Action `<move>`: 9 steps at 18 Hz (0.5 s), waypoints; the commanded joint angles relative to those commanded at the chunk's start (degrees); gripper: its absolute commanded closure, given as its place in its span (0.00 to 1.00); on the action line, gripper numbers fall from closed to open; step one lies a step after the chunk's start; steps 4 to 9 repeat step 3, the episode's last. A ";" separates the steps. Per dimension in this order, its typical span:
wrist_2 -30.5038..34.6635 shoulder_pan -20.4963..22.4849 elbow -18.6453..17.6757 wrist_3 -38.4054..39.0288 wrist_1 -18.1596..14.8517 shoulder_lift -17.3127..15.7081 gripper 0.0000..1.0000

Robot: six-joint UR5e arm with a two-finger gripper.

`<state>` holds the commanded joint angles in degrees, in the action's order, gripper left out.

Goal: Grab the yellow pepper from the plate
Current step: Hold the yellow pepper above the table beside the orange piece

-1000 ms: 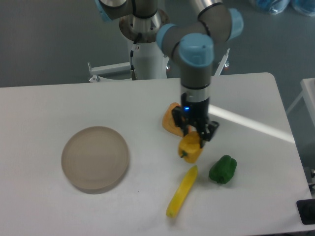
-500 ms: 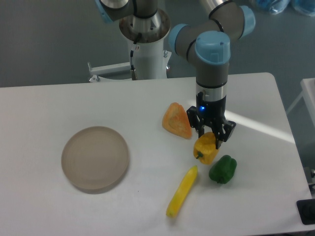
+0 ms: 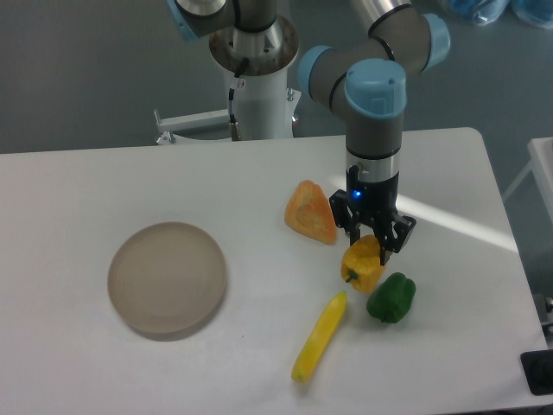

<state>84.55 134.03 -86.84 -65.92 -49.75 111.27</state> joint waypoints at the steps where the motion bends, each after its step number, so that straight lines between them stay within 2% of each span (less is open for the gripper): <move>1: 0.00 0.00 0.00 0.09 0.00 0.00 0.55; 9: 0.00 0.00 0.09 0.00 0.00 0.00 0.55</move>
